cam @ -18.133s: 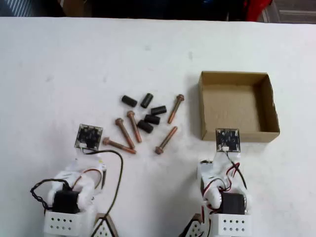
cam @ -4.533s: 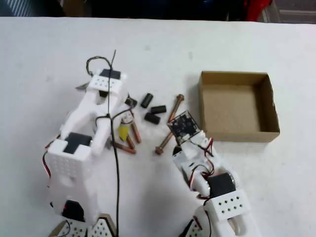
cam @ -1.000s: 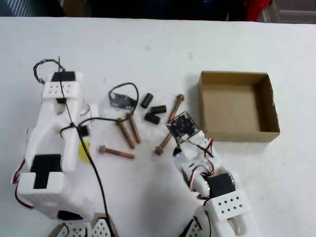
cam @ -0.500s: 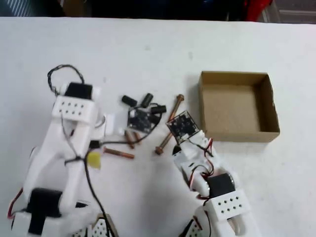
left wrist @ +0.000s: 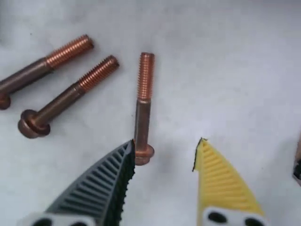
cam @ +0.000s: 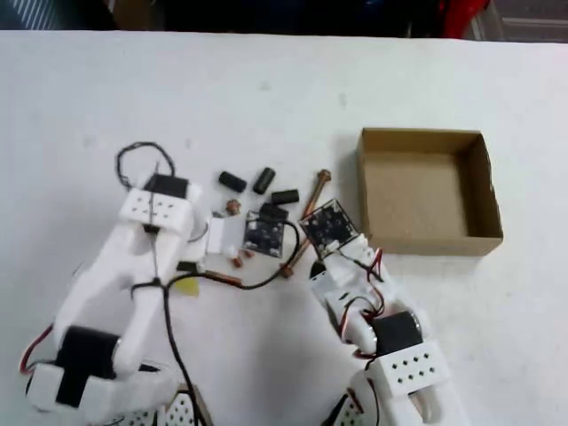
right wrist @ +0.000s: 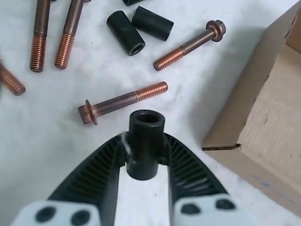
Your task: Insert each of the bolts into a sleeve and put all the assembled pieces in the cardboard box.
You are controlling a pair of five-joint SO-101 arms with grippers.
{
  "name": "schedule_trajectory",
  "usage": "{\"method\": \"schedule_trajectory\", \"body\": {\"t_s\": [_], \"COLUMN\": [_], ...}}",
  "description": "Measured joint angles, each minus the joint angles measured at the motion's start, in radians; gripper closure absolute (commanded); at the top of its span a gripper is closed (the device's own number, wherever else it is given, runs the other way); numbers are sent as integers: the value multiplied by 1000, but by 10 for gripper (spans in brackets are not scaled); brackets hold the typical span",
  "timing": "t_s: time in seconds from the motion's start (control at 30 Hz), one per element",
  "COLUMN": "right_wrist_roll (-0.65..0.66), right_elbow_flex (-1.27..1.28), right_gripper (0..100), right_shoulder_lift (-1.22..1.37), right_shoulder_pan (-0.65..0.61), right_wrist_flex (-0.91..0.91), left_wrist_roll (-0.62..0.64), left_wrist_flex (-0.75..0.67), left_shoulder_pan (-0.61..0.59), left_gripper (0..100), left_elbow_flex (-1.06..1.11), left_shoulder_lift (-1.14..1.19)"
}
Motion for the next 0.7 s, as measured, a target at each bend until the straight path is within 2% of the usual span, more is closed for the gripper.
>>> {"method": "schedule_trajectory", "body": {"t_s": [0.2,0.7], "right_wrist_roll": [0,0], "right_elbow_flex": [0,0], "right_gripper": [981,981], "right_shoulder_lift": [0,0], "right_shoulder_pan": [0,0], "right_wrist_flex": [0,0], "left_wrist_roll": [0,-2], "left_wrist_flex": [-118,-129], "left_shoulder_pan": [0,-3], "left_gripper": [771,771], "left_elbow_flex": [-3,-132], "left_shoulder_lift": [129,275]}}
